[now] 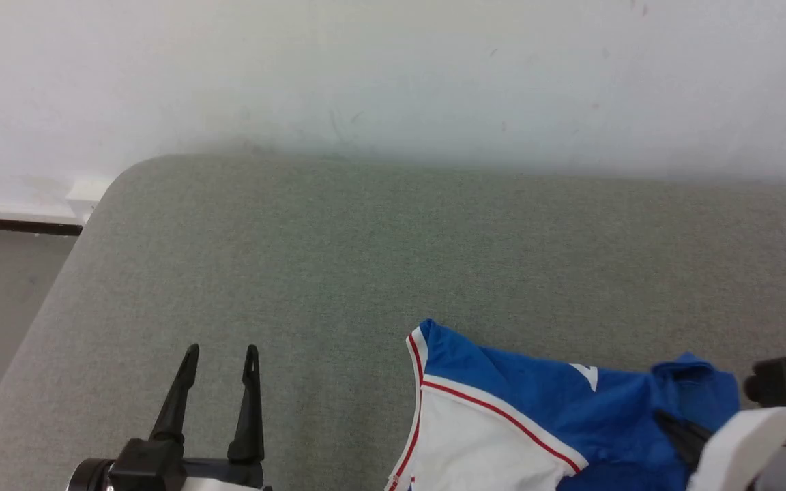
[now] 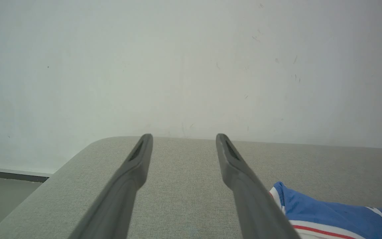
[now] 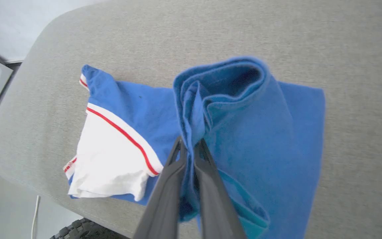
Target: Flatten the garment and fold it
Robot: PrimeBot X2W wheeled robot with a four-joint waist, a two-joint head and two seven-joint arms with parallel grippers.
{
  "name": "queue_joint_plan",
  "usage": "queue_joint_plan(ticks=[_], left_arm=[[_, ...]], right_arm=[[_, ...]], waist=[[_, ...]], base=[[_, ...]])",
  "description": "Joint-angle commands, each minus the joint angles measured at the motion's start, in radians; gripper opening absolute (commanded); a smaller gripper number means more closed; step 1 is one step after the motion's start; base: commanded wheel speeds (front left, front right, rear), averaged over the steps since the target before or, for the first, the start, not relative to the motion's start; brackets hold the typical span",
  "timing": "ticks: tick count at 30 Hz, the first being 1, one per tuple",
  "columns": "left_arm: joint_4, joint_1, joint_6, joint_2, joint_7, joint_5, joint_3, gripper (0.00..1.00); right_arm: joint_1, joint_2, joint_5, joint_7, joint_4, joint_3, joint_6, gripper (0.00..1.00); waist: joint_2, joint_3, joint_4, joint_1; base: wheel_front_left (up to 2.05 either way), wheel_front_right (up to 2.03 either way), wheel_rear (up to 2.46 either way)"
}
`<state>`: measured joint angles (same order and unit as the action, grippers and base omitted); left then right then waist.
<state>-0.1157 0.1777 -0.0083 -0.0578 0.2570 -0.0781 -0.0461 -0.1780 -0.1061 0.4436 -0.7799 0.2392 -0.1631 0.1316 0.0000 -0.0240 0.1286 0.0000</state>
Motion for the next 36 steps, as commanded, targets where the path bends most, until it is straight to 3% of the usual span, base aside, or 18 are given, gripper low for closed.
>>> queue_joint_plan(ticks=[1, 8, 22, 23, 24, 25, 32, 36], left_arm=[[-0.001, -0.003, -0.007, 0.004, 0.005, -0.005, 0.003, 1.0], [0.01, -0.025, -0.018, 0.006, 0.005, 0.001, -0.004, 1.0], [0.023, -0.062, -0.031, 0.007, 0.005, 0.009, -0.021, 1.0], [0.026, -0.063, -0.031, 0.007, 0.005, 0.008, -0.023, 1.0], [0.029, -0.065, -0.031, 0.007, 0.005, 0.008, -0.025, 1.0], [0.031, -0.066, -0.032, 0.007, 0.005, 0.007, -0.026, 1.0], [0.04, -0.065, -0.031, 0.007, 0.005, 0.006, -0.01, 1.0], [0.043, -0.065, -0.037, 0.007, 0.005, 0.007, -0.002, 1.0]], right_arm=[[0.015, 0.018, 0.019, -0.005, 0.011, 0.023, -0.001, 0.0], [0.091, 0.055, 0.096, 0.034, -0.059, 0.165, -0.001, 0.0], [0.266, 0.056, 0.107, 0.211, -0.419, 0.39, -0.001, 0.0], [0.277, 0.056, 0.102, 0.228, -0.446, 0.396, -0.001, 0.08], [0.287, 0.056, 0.1, 0.246, -0.469, 0.404, -0.001, 0.92], [0.296, 0.056, 0.105, 0.263, -0.487, 0.415, -0.001, 1.0], [0.336, 0.056, 0.208, 0.317, -0.497, 0.546, -0.001, 1.0], [0.379, 0.052, 0.16, 0.364, -0.481, 0.536, -0.001, 1.0]], waist=[[0.0, 0.009, 0.015, 0.0], [0.0, 0.02, 0.066, 0.0], [0.0, 0.06, 0.15, 0.0], [0.0, 0.061, 0.153, 0.0], [0.0, 0.062, 0.155, 0.0], [0.0, 0.063, 0.157, 0.0], [0.0, 0.05, 0.137, 0.0], [0.0, 0.032, 0.107, 0.0]], base=[[0.0, 0.0, 0.0], [0.0, 0.0, 0.0], [0.0, 0.0, 0.0], [0.0, 0.0, 0.0], [0.0, 0.0, 0.0], [0.0, 0.0, 0.0], [0.0, 0.0, 0.0], [0.0, 0.0, 0.0]])
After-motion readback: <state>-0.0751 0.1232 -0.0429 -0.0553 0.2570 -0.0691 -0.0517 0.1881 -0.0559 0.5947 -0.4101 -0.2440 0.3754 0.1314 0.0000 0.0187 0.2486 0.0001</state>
